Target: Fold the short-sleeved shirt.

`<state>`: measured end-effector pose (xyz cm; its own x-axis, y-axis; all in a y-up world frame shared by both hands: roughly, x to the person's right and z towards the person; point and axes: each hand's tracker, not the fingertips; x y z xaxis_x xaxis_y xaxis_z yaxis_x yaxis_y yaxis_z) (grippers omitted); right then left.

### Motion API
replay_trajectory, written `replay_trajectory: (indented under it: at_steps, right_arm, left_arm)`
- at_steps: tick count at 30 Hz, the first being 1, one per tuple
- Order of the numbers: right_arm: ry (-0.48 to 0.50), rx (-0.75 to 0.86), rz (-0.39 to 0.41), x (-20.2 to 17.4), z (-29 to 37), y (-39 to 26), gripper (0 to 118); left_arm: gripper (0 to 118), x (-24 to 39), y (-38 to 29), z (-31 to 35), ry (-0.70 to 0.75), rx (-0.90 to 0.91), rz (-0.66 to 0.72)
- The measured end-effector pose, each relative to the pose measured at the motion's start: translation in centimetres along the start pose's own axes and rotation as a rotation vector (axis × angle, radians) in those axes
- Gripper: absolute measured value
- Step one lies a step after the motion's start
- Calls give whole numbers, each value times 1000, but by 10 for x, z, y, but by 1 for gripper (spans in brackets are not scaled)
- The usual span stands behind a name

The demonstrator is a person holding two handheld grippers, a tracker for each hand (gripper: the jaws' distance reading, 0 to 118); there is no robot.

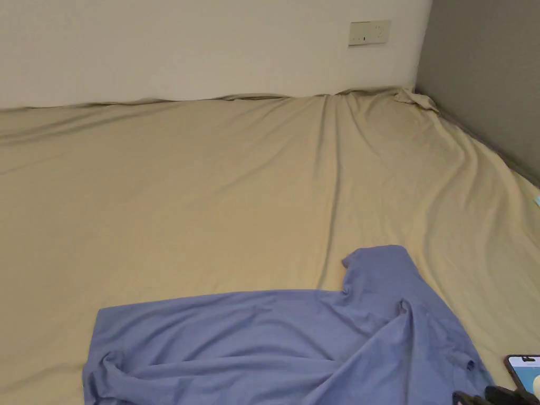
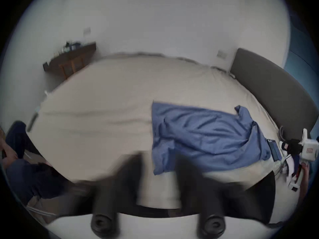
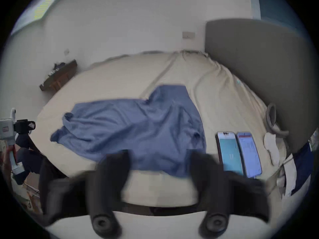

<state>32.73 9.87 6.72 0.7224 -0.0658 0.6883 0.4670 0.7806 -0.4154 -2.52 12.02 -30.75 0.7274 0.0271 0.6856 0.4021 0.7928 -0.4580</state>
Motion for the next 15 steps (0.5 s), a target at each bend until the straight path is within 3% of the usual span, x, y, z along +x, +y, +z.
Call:
replay_trajectory:
  at_steps: [1, 2, 7, 12, 13, 14, 15]
  right_arm:
    - [-15, 11, -5, -8, 0, 4, 3]
    - [-37, 56, 7, -14, 3, 4, 3]
    - [41, 55, 13, -23, -3, 16, 3]
    - [47, 53, 26, -23, -15, 25, 3]
    - [47, 49, 25, -23, -18, 27, 3]
    - [48, 44, 24, -23, -21, 29, 3]
    - [46, 40, 23, -19, -25, 31, 3]
  left_arm:
    - [0, 5, 3, 10, 61, 5, -12]
    - [0, 5, 10, 8, -1, -63, -40]
    - [0, 15, 26, -13, -7, -27, -57]
    - [2, 20, 82, -96, -95, -69, -32]
    - [24, 16, 93, -122, -141, -91, 1]
    - [77, 12, 105, -152, -170, -123, 35]
    - [95, 9, 112, -177, -164, -157, 51]
